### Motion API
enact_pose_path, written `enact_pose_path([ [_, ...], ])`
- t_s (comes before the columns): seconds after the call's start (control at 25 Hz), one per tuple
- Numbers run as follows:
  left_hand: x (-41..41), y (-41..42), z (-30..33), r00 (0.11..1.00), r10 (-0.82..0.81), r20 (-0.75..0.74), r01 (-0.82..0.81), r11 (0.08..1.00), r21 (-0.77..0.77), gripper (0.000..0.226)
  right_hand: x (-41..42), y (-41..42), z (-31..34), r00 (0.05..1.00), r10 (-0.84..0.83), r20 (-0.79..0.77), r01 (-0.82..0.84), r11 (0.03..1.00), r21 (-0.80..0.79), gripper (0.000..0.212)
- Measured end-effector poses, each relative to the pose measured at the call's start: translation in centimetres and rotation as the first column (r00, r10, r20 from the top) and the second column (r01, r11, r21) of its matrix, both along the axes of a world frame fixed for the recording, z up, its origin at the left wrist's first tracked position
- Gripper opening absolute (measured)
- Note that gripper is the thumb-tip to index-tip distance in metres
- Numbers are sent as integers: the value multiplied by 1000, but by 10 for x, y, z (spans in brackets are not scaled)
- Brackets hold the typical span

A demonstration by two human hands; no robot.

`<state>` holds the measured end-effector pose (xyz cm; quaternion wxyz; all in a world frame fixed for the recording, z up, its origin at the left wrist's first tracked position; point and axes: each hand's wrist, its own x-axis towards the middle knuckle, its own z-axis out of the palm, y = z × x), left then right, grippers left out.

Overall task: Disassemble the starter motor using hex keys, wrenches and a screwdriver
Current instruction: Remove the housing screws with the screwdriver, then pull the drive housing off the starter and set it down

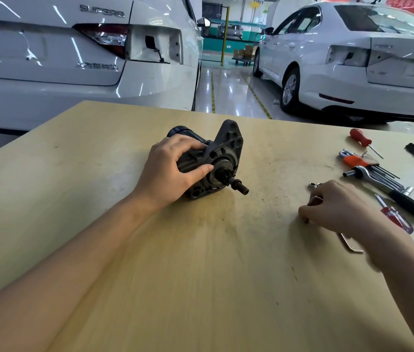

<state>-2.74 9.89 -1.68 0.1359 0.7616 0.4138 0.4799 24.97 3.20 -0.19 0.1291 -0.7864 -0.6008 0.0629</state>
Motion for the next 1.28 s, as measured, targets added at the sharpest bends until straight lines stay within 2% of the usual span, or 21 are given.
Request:
enact_pose_path([
  [0.16, -1, 1, -1, 1000, -2, 9, 2, 1000, 4, 34, 6, -4, 6, 995, -36, 91, 37, 999, -10, 10],
  [0.32, -2, 2, -1, 1000, -4, 26, 5, 999, -32, 34, -4, -4, 11, 1000, -7, -12, 8, 995, 103, 23],
  [0.56, 0, 3, -1, 996, -6, 89, 10, 999, -36, 38, -16, 1, 5, 994, 56, -91, -27, 955, 295, 21],
  [0.72, -9, 0, 0, 986, -124, 109, 134, 987, -88, 30, -13, 2, -5, 1000, -9, -14, 11, 979, 206, 27],
  [0.8, -13, 2, 6, 953, -174, 246, 216, 964, -155, 22, -8, 2, -7, 999, -2, 40, -4, 987, 158, 24],
  [0.84, -15, 6, 9, 920, -154, 361, 234, 954, -188, 29, -7, 4, -8, 998, 5, 56, -15, 986, 168, 20],
  [0.92, -23, 16, 14, 854, 52, 517, 125, 945, -302, 36, -10, 6, -8, 999, 25, 43, -37, 959, 281, 22],
  [1.0, -33, 22, 12, 845, 331, 420, -86, 859, -504, 37, -24, 10, -4, 983, 122, -139, -52, 905, 423, 26],
  [1.04, -37, 22, 10, 868, 371, 331, -103, 785, -611, 42, -35, 13, 0, 932, 195, -306, -54, 908, 415, 29],
  [1.12, -39, 17, 8, 946, 255, 199, -5, 626, -779, 57, -60, 22, 13, 727, 257, -636, -120, 960, 252, 44],
  [1.2, -38, 13, 10, 980, 91, 179, 116, 469, -876, 74, -79, 38, 22, 654, 180, -735, -193, 979, 69, 62],
  [1.28, -35, 11, 12, 970, 17, 241, 215, 398, -892, 83, -94, 52, 28, 628, 124, -768, -218, 976, -21, 70],
])
